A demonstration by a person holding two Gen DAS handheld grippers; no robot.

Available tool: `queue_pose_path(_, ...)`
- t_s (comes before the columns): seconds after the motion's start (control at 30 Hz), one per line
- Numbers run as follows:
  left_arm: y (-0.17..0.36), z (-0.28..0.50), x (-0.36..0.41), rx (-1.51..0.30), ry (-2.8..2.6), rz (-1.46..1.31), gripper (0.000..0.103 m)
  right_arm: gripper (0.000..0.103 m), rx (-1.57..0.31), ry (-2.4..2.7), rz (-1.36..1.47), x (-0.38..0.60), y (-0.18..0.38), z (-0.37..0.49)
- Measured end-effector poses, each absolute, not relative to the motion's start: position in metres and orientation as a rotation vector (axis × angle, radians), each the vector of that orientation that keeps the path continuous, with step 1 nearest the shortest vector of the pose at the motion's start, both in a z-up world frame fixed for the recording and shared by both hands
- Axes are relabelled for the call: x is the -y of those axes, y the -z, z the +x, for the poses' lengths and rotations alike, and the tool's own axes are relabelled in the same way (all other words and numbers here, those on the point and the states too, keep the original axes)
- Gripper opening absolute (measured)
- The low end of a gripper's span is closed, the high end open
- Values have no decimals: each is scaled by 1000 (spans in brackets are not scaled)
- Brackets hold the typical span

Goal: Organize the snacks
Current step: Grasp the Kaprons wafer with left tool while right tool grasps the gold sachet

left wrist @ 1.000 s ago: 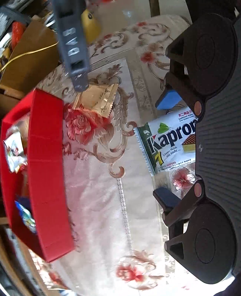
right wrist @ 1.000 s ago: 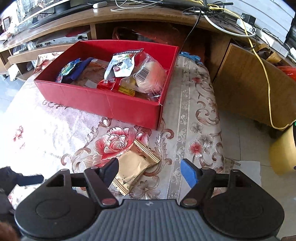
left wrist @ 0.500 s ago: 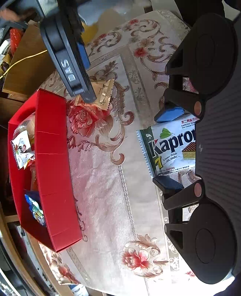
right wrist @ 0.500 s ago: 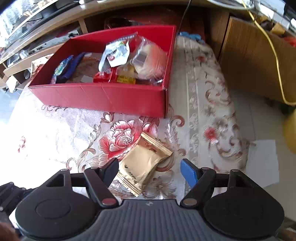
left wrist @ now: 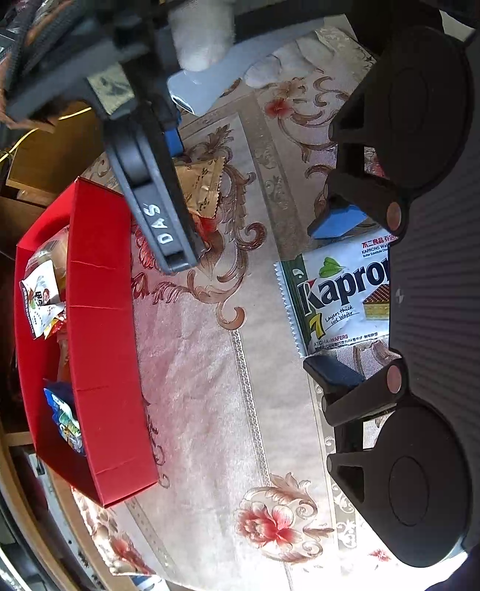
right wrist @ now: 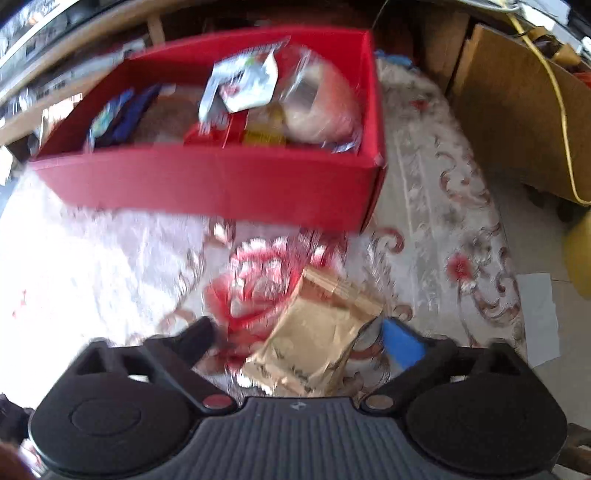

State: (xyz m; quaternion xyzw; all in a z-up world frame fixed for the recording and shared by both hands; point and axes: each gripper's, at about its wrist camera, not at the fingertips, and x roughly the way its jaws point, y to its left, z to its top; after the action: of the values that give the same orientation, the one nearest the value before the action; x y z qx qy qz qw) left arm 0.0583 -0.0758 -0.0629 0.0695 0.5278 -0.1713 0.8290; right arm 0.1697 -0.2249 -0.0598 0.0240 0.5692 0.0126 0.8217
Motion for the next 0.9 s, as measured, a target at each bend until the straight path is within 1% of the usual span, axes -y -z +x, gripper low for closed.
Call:
queue_pose_path(0.2, 63, 56, 75, -1125, 380, 152, 84, 103, -1200, -13, 64, 229, 60, 171)
queue_pose_path(0.33, 63, 56, 73, -1128, 381, 142, 85, 102, -1183, -39, 31, 228, 60, 167)
queue_pose_path(0.37, 63, 56, 72, -1129, 383, 141, 85, 99, -1184, -43, 30, 230, 59, 166)
queue_pose_path(0.4, 63, 56, 72, -1130, 384, 139, 85, 91, -1178, -38, 28, 232, 57, 164)
queue_pose_path(0.43, 63, 56, 72, -1131, 386, 137, 86, 81, -1170, -31, 26, 234, 55, 161)
queue_pose_path(0.47, 63, 56, 72, -1133, 386, 136, 86, 76, -1159, -24, 30, 237, 53, 158)
queue_pose_path(0.53, 62, 55, 73, -1135, 392, 133, 86, 46, -1143, -16, 34, 244, 47, 152)
queue_pose_path(0.57, 61, 55, 73, -1135, 396, 135, 86, 39, -1141, -9, 26, 247, 46, 149)
queue_pose_path(0.67, 60, 54, 74, -1133, 408, 136, 84, 38, -1159, -21, 48, 254, 42, 141)
queue_pose_path(0.77, 58, 53, 73, -1123, 401, 135, 79, 38, -1135, -32, -3, 251, 35, 130)
queue_pose_path(0.83, 58, 54, 72, -1120, 387, 141, 74, 38, -1129, -51, -11, 248, 32, 124)
queue_pose_path(0.9, 59, 55, 71, -1121, 386, 142, 73, 38, -1123, -72, -27, 243, 30, 117)
